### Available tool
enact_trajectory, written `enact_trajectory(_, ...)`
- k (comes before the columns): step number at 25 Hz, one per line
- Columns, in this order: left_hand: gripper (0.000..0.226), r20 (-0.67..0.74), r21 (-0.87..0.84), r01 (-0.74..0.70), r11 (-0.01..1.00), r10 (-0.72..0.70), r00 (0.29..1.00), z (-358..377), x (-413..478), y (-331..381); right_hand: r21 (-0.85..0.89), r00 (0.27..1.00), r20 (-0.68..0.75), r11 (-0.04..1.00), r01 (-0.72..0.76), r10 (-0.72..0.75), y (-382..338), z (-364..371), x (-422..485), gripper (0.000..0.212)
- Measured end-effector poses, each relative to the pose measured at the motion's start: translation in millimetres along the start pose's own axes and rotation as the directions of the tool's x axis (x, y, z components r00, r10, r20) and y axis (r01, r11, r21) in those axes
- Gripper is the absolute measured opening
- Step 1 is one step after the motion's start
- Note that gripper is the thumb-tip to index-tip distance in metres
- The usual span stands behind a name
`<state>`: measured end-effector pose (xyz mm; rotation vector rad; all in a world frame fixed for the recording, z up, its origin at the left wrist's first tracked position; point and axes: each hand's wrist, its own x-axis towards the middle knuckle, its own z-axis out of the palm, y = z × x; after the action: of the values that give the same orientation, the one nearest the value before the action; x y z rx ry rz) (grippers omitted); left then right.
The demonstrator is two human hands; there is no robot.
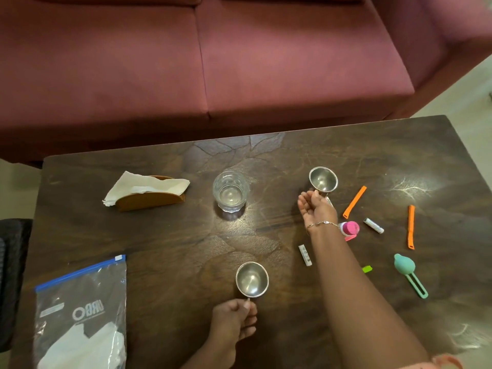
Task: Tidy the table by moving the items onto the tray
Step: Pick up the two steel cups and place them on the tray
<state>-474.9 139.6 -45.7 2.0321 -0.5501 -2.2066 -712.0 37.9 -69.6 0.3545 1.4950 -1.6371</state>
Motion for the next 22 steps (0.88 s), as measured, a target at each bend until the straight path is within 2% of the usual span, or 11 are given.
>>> enact_trajectory(4,0.020,0.024,0.082,-0.132,0.988,0.131,0.991,-40.3,-20.3,21.6,-0.080,0.993,0.107,0.995,0.058,-0.049,23.1,-4.8,-70.2,0.025)
enact_trajectory(7,0.020,-0.008,0.067,-0.208,0.976,0.209,0.978,-84.2,-45.1,41.1,-0.147,0.984,0.168,0.985,0.091,-0.065,54.0,4.3,-130.9,0.024)
enact_trajectory(11,0.019,-0.092,0.017,-0.264,0.964,0.264,0.960,-159.1,-73.2,58.2,-0.155,0.972,0.232,0.985,0.071,-0.034,105.0,40.3,-205.9,0.022)
enact_trajectory(17,0.020,-0.220,-0.016,-0.333,0.943,0.322,0.921,-271.9,-113.2,73.2,-0.208,0.937,0.343,0.978,0.007,0.066,187.1,113.7,-281.9,0.015)
enact_trajectory(20,0.024,-0.269,-0.020,-0.385,0.923,0.366,0.891,-335.4,-130.7,85.5,-0.284,0.899,0.414,0.959,-0.021,0.143,233.4,156.3,-316.6,0.019)
enact_trajectory(22,0.026,-0.310,-0.025,-0.415,0.909,0.388,0.868,-378.8,-143.5,94.5,-0.337,0.866,0.468,0.941,-0.010,0.177,262.8,182.2,-339.6,0.013)
